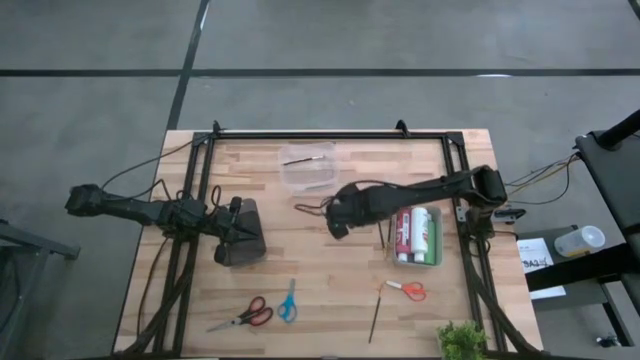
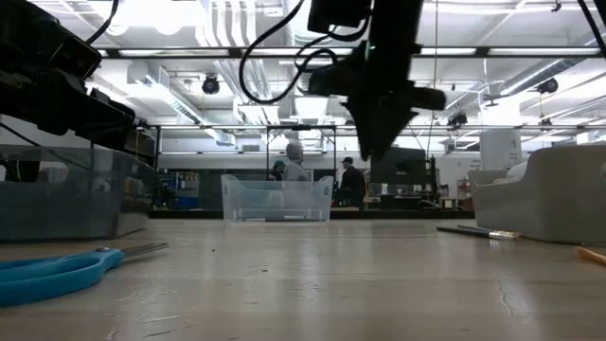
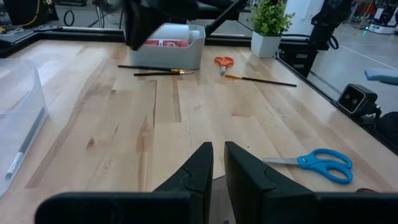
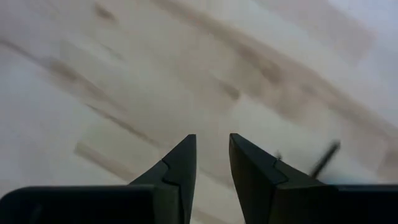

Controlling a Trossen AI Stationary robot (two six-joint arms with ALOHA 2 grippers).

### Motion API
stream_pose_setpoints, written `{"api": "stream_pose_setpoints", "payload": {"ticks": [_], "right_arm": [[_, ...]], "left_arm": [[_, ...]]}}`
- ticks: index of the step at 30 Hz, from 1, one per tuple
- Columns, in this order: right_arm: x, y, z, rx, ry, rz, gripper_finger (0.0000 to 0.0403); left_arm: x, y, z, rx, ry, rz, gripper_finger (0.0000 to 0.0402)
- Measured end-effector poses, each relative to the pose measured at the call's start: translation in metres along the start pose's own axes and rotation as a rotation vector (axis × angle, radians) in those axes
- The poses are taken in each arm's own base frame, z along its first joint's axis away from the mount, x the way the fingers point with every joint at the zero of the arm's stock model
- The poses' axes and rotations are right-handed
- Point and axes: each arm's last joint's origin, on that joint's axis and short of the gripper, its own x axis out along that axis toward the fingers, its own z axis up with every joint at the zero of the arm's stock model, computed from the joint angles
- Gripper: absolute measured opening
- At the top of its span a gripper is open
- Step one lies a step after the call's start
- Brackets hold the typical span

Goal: Pick & Place Paint Supplies
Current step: Put the gold paint brush into the transparent bin

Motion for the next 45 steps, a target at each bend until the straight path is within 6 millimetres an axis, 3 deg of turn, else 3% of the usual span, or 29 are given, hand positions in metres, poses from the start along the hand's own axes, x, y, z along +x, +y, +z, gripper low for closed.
{"api": "stream_pose_setpoints", "payload": {"ticks": [8,18,27,38,45], "right_arm": [[0.002,-0.008,-0.021,0.070,0.100,-0.106,0.0091],[0.028,-0.025,-0.031,0.078,0.242,-0.166,0.0091],[0.054,-0.043,-0.030,0.086,0.340,-0.081,0.0091],[0.058,-0.080,-0.032,0.172,0.277,0.077,0.0091],[0.056,-0.082,-0.033,0.151,0.279,0.079,0.0091]], "left_arm": [[0.000,0.000,0.000,0.000,-0.001,0.000,0.0051],[0.000,0.000,0.000,0.000,-0.001,0.000,0.0051],[0.000,0.000,0.000,0.000,-0.001,-0.001,0.0051],[0.000,0.000,0.000,0.000,0.000,0.000,0.0051],[0.000,0.000,0.000,0.000,0.000,0.000,0.0051]]}}
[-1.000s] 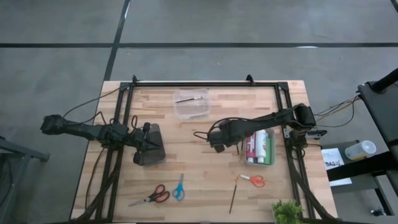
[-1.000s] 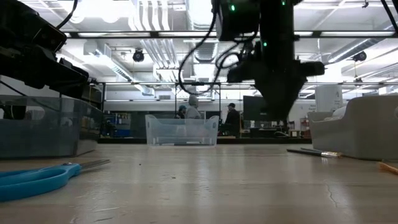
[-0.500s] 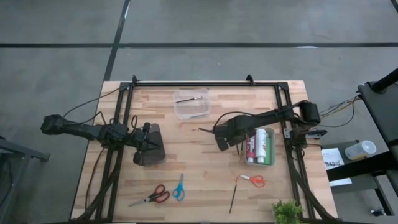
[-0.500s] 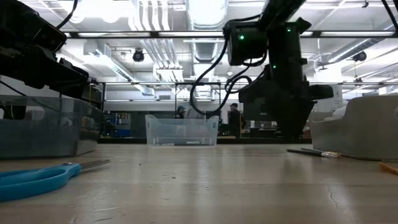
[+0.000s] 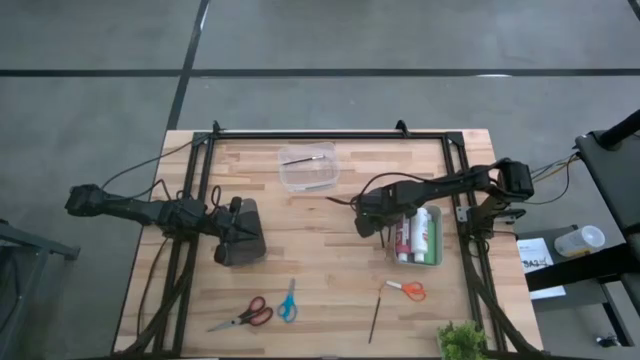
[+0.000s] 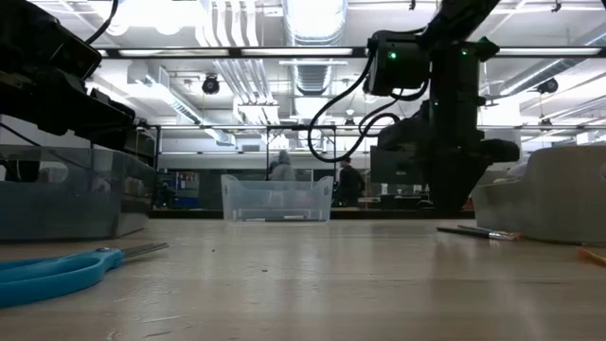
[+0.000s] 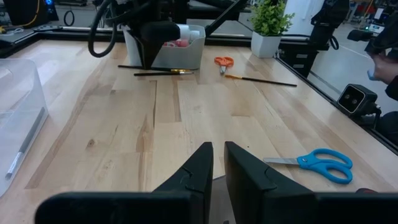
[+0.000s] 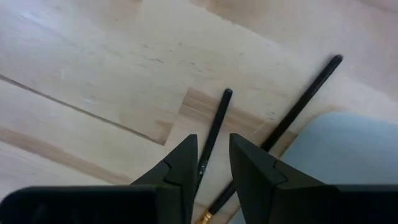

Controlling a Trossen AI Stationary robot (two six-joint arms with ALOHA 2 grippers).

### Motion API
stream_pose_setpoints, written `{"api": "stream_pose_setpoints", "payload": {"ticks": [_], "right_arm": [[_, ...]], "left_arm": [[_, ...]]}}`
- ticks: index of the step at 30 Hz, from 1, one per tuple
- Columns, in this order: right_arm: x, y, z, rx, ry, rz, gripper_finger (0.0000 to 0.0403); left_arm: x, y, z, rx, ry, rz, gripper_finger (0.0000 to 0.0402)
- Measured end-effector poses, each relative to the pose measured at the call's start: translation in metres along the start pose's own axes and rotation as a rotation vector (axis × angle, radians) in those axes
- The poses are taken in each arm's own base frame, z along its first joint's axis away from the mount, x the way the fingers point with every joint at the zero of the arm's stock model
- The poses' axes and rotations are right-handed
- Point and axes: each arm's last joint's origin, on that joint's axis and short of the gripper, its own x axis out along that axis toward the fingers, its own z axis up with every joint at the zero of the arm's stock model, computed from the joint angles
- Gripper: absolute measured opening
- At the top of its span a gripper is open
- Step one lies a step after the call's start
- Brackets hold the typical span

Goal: Pick & Place Paint Supplies
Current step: Put the gold paint brush into the transparent bin

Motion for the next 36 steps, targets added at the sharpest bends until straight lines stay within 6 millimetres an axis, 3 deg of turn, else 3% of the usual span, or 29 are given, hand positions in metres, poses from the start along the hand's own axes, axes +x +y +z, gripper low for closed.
{"api": "stream_pose_setpoints", "payload": {"ticks": [13,27,36], "right_arm": [[-0.027,0.015,0.008,-0.339,-0.018,0.020,0.0091],[0.024,0.017,0.006,-0.343,0.129,-0.110,0.0091],[0.026,0.021,0.009,-0.314,0.155,-0.099,0.0091]], "left_arm": [[0.000,0.000,0.000,0.000,0.000,0.000,0.0051],[0.000,0.000,0.000,0.000,-0.001,0.000,0.0051],[0.000,0.000,0.000,0.000,0.000,0.000,0.0051]]}}
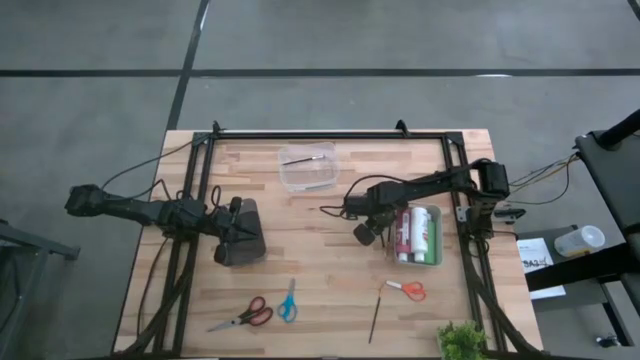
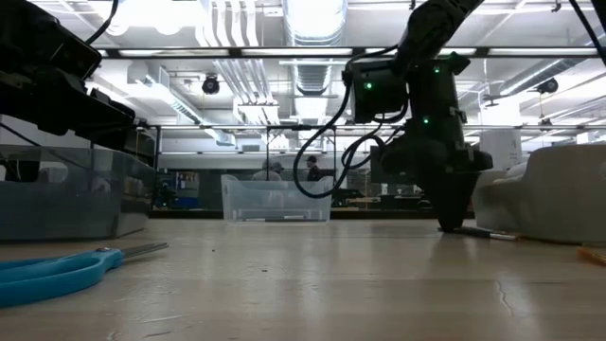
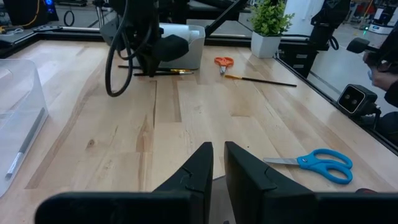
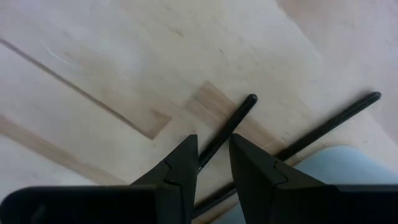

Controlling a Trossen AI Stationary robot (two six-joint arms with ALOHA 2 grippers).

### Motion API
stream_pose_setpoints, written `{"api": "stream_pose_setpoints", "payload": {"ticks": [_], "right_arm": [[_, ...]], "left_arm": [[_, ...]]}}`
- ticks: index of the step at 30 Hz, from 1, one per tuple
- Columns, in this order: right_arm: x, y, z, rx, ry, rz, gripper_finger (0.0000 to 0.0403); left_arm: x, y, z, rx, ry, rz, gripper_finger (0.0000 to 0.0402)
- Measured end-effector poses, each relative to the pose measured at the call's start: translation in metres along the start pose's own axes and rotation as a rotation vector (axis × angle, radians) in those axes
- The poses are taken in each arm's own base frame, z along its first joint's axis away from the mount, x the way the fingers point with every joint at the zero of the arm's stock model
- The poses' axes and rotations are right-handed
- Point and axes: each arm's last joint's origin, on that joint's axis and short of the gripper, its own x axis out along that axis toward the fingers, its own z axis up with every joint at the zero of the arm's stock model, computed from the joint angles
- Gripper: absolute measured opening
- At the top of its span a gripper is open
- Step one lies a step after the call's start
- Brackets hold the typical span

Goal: Pick & Place Paint Supplies
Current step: Put the gold paint brush into the transparent bin

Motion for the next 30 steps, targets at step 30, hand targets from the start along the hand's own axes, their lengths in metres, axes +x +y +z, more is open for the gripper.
{"api": "stream_pose_setpoints", "payload": {"ticks": [30], "right_arm": [[0.004,0.002,0.000,0.017,-0.067,-0.023,0.0091]], "left_arm": [[0.000,0.000,0.000,0.000,0.000,0.000,0.0051]]}}
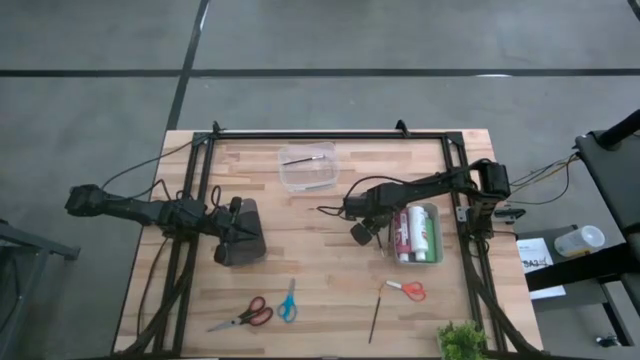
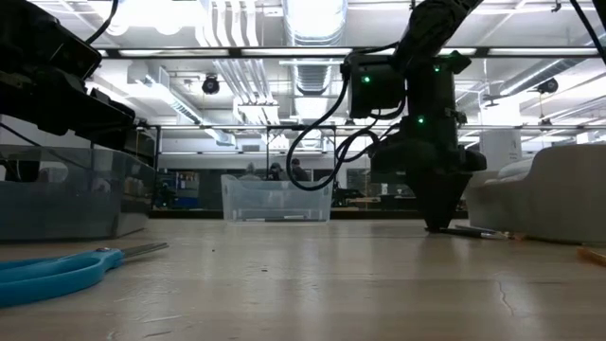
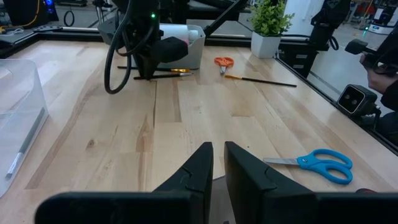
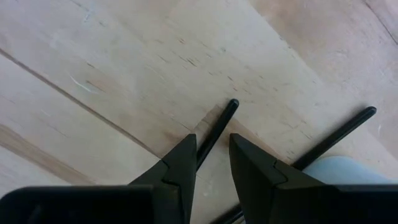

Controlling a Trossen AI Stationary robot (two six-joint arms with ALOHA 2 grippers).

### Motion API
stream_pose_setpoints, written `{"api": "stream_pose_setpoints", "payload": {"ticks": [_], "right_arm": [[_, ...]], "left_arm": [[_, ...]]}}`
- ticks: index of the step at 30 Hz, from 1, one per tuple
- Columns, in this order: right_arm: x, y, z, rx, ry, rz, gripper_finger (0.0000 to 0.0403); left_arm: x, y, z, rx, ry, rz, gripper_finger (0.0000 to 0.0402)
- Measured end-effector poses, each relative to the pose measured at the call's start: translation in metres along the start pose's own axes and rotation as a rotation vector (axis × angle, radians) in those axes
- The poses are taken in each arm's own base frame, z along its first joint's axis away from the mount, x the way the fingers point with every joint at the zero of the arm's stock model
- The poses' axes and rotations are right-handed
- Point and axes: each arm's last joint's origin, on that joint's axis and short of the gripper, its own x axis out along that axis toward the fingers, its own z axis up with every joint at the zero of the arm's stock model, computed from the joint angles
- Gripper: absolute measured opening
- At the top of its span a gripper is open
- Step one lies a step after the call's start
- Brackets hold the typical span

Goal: Pick & Place Paint Supplies
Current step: Put the gold paint brush into the transparent bin

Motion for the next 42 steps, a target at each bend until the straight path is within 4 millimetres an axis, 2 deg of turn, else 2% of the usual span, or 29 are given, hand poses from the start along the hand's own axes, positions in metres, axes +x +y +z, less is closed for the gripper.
{"api": "stream_pose_setpoints", "payload": {"ticks": [9,14,22,27,33,42], "right_arm": [[0.000,0.000,-0.001,-0.004,-0.003,-0.019,0.0091],[-0.011,-0.002,-0.002,0.007,0.059,-0.085,0.0091],[-0.035,0.008,0.007,-0.010,0.007,-0.082,0.0091],[-0.040,0.009,0.009,-0.052,-0.027,-0.102,0.0091],[-0.041,-0.002,0.009,-0.062,-0.054,-0.235,0.0091],[-0.028,-0.026,0.012,-0.163,0.064,-0.307,0.0091]], "left_arm": [[0.000,0.000,0.000,0.000,0.000,0.000,0.0051],[0.000,0.000,0.000,0.000,0.000,0.000,0.0051],[0.000,0.000,0.000,0.000,0.000,0.000,0.0051],[0.000,0.000,0.000,0.000,0.000,0.000,0.0051],[0.000,0.000,0.000,0.000,0.000,0.000,0.0051],[0.000,0.000,0.000,0.000,0.000,0.000,0.0051]]}}
